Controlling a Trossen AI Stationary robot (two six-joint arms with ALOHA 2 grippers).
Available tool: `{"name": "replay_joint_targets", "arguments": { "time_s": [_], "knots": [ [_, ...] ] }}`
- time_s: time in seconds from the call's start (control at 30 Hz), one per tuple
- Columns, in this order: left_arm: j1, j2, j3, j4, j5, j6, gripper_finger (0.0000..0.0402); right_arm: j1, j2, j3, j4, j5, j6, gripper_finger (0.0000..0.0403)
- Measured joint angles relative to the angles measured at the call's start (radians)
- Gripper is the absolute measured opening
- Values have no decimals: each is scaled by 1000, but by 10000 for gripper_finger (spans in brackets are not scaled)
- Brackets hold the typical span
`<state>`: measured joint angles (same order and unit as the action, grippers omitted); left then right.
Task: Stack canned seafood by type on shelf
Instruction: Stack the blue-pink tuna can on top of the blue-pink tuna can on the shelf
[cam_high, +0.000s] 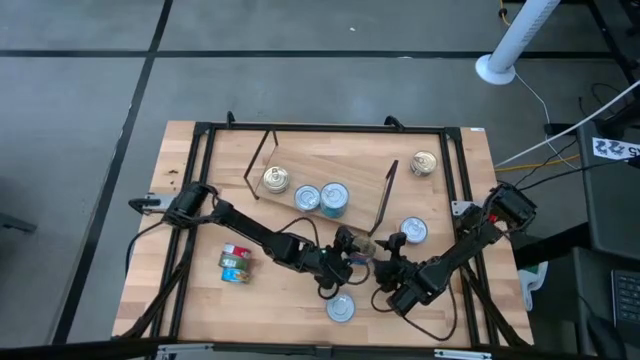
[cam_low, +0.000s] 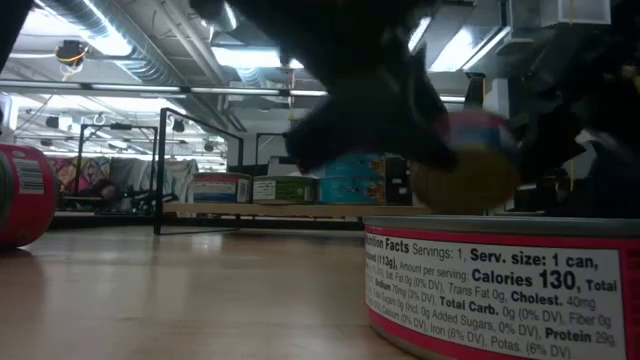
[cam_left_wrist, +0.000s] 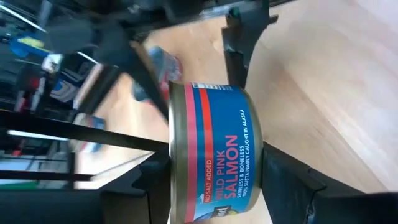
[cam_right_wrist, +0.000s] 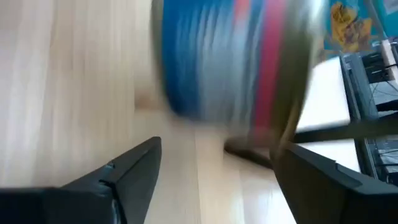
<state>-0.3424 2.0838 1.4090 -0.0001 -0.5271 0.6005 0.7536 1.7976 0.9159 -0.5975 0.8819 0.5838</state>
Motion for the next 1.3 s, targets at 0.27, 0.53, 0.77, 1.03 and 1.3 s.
{"name": "replay_joint_targets", "arguments": {
  "time_s": [0.27,0.53,0.77,1.03,1.3],
  "knots": [
    [-23,-97,2,-136,-142,-12,191,-1,-126,0,-88,-65,-2,300],
    [-26,-215,1,-375,-247,-119,195,-1,-236,2,-128,-81,-12,300],
    [-25,-333,2,-650,-302,-285,194,-1,-313,2,-148,-99,-13,300],
    [5,-414,2,-1057,-324,-604,194,-1,-363,2,-164,-116,-13,300],
    [90,-415,-34,-1194,-323,-834,197,-1,-363,2,-163,-115,-40,300]
  ]
}}
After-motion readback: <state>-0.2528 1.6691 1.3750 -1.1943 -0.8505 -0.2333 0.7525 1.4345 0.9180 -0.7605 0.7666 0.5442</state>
